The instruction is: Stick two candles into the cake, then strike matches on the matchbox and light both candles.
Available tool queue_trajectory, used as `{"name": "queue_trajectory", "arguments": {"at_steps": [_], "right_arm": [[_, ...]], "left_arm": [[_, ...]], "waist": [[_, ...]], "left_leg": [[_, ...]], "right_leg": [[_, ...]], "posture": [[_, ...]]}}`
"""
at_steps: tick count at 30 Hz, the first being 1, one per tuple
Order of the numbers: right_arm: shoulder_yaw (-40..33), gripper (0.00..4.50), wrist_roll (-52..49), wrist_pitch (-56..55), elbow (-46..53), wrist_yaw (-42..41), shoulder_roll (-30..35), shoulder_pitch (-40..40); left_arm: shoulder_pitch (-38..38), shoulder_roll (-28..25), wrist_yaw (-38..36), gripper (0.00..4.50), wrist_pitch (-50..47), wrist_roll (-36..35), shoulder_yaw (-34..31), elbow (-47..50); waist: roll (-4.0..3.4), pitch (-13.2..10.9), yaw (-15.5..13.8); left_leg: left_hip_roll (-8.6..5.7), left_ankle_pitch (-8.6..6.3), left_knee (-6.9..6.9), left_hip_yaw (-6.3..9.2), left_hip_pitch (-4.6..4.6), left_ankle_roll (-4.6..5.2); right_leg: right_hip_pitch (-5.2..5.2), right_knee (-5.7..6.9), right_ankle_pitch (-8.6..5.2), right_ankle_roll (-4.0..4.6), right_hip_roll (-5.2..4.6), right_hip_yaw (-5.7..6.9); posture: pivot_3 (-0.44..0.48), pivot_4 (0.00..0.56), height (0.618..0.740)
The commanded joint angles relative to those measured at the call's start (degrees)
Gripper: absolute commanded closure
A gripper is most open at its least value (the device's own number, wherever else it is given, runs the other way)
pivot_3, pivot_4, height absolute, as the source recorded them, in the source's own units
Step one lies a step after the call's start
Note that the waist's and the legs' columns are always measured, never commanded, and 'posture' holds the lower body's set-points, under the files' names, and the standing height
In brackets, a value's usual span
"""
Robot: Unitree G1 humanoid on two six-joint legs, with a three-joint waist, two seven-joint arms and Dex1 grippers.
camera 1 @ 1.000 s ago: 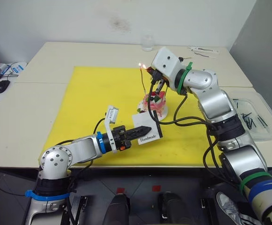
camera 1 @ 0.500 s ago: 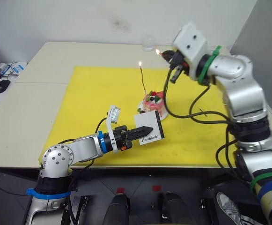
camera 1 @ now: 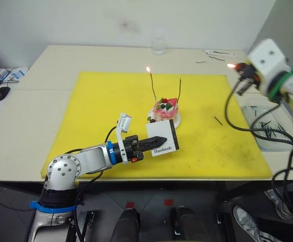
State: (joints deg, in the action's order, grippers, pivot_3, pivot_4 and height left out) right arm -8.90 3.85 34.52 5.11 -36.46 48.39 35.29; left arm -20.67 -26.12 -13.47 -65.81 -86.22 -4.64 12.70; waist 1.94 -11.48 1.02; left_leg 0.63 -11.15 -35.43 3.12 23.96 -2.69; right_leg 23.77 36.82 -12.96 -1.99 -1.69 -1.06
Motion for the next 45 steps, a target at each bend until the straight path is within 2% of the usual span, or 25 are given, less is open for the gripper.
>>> {"name": "queue_trajectory", "arguments": {"at_steps": [1,7,16,20,25,26,27,28,30,38,45], "right_arm": [[-7.35,4.47,0.59,-0.58,1.61,5.49,0.20,-4.52],[-14.87,4.47,0.57,2.36,3.25,11.36,-2.06,-16.28],[-15.15,4.47,-3.55,8.44,1.80,11.84,-4.26,-18.89],[-15.39,3.53,-3.89,7.43,0.11,12.78,-4.29,-18.69],[-14.81,1.76,-3.74,4.70,-1.20,13.82,-3.58,-17.94],[-14.65,1.27,-3.74,3.36,-1.35,13.83,-3.40,-17.70],[-14.56,1.08,-3.75,2.40,-1.45,13.82,-3.29,-17.56],[-14.38,0.64,-3.72,1.43,-1.04,14.03,-3.40,-17.20],[-13.37,0.05,-4.11,0.11,0.75,14.01,-4.14,-16.19],[-5.21,0.02,-8.88,-0.88,4.37,9.64,-9.72,-11.31],[1.26,0.02,-12.20,-0.54,-5.16,5.45,-15.09,-7.76]], "left_arm": [[-0.13,0.03,-1.30,4.50,0.10,-0.08,0.15,1.42],[-0.23,0.31,-1.93,4.50,0.10,0.17,0.66,1.28],[-0.38,0.51,-2.03,4.50,0.02,0.33,0.85,1.47],[0.27,0.27,-1.72,4.50,0.05,-0.10,0.53,2.08],[0.54,0.18,-1.36,4.50,0.26,-0.27,0.19,2.18],[0.59,0.29,-1.20,4.50,0.33,-0.30,0.22,2.25],[0.63,0.36,-1.09,4.50,0.38,-0.31,0.24,2.30],[0.67,0.45,-0.97,4.50,0.44,-0.37,0.25,2.35],[0.77,0.51,-0.84,4.50,0.51,-0.47,0.22,2.43],[0.89,0.44,-0.53,4.50,0.59,-0.62,0.04,2.64],[0.46,0.84,-0.45,4.50,0.62,-0.28,0.28,2.53]], "waist": [[-0.01,-0.01,-0.03],[-0.03,0.00,0.28],[-0.04,0.01,0.68],[-0.04,0.01,0.63],[-0.04,0.01,0.65],[-0.04,0.01,0.65],[-0.04,0.01,0.65],[-0.04,0.01,0.66],[-0.04,0.01,0.68],[-0.04,0.01,0.66],[-0.04,0.01,0.57]], "left_leg": [[-0.01,0.00,0.00,-0.05,0.00,0.00],[0.06,0.00,-0.01,-0.02,-0.07,0.00],[0.05,0.00,-0.13,-0.05,-0.08,0.01],[0.04,0.00,-0.12,-0.06,-0.04,0.01],[0.04,0.00,-0.12,-0.06,-0.06,0.01],[0.04,0.00,-0.12,-0.06,-0.06,0.01],[0.04,0.00,-0.12,-0.06,-0.06,0.01],[0.04,0.00,-0.12,-0.06,-0.06,0.01],[0.04,0.00,-0.13,-0.06,-0.06,0.01],[0.08,0.00,-0.12,-0.01,-0.07,0.01],[0.06,0.00,-0.14,-0.01,-0.07,0.01]], "right_leg": [[0.02,0.01,0.00,0.00,-0.01,-0.05],[-0.01,0.07,0.00,0.00,0.06,-0.03],[-0.03,0.10,0.03,-0.04,0.06,-0.08],[-0.03,0.06,0.03,-0.04,0.06,-0.08],[-0.02,0.08,0.03,-0.04,0.06,-0.09],[-0.02,0.08,0.03,-0.04,0.06,-0.09],[-0.02,0.09,0.03,-0.04,0.06,-0.09],[-0.03,0.09,0.03,-0.04,0.06,-0.09],[-0.03,0.08,0.03,-0.04,0.06,-0.09],[-0.05,0.09,0.03,-0.05,0.11,-0.07],[-0.07,0.08,0.04,-0.06,0.10,-0.08]], "posture": [[0.000,0.150,0.740],[0.000,0.150,0.740],[0.000,0.150,0.740],[0.000,0.150,0.740],[0.000,0.150,0.740],[0.000,0.150,0.740],[0.000,0.150,0.740],[0.000,0.150,0.740],[0.000,0.150,0.740],[0.000,0.150,0.740],[0.000,0.150,0.740]]}}
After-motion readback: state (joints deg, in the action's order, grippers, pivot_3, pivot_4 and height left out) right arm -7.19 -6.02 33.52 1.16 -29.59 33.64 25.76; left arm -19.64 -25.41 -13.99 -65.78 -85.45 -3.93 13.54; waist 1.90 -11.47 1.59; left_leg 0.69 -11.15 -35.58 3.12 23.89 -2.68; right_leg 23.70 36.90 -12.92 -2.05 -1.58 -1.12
